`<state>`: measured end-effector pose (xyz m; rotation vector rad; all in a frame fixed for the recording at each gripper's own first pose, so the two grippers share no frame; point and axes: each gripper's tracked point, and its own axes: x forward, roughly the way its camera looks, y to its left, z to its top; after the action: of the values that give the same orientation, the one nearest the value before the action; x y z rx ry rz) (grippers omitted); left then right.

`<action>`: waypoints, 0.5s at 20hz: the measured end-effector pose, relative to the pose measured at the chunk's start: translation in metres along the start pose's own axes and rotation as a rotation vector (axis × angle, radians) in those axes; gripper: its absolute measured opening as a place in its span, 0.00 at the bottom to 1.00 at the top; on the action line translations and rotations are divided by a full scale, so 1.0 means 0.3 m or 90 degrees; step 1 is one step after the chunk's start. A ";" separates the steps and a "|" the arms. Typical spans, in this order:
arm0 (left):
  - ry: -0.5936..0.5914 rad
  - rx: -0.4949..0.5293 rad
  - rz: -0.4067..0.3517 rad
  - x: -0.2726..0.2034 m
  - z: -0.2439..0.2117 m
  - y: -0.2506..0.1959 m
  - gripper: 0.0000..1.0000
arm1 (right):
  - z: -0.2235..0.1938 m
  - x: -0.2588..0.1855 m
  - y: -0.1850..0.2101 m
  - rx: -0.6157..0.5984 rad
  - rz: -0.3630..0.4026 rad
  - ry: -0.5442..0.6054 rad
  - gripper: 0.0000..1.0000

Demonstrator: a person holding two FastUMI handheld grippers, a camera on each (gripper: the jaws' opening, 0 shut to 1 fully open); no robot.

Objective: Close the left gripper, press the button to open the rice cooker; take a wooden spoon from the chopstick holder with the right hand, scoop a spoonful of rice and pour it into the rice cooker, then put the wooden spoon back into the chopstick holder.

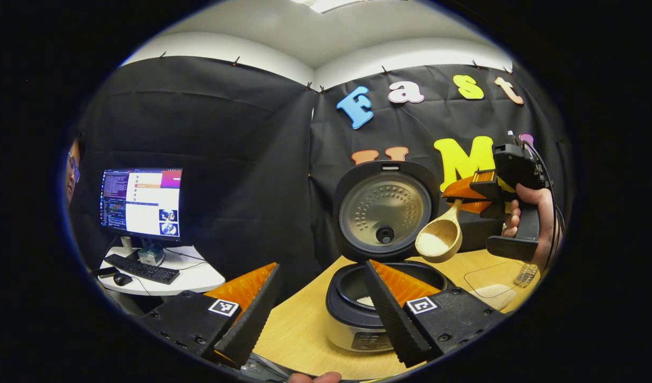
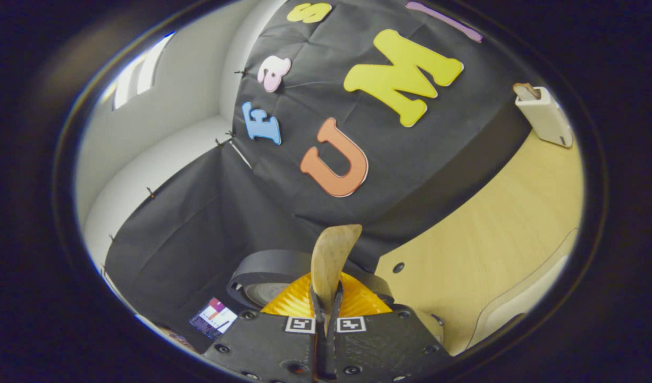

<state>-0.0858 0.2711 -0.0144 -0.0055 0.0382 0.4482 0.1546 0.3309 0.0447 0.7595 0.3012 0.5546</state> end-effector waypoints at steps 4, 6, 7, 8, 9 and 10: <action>0.002 -0.001 0.012 -0.001 -0.001 0.015 0.98 | -0.066 0.026 0.020 -0.032 -0.003 0.000 0.00; -0.005 -0.001 0.019 -0.006 0.008 0.030 0.99 | -0.098 0.018 0.037 -0.062 -0.007 -0.003 0.00; -0.009 -0.001 0.021 -0.010 0.015 0.044 0.98 | -0.103 0.020 0.040 -0.082 -0.009 -0.008 0.00; -0.011 -0.002 0.021 -0.011 0.020 0.049 0.98 | -0.104 0.020 0.046 -0.109 -0.012 -0.018 0.00; -0.012 -0.005 0.021 -0.010 0.019 0.046 0.98 | -0.103 0.018 0.056 -0.135 -0.014 -0.026 0.00; -0.011 -0.006 0.022 -0.013 0.015 0.048 0.98 | -0.102 0.018 0.061 -0.167 -0.017 -0.036 0.00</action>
<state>-0.0954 0.2824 -0.0096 -0.0101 0.0185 0.4826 0.1386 0.3621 0.0366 0.5162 0.1814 0.5345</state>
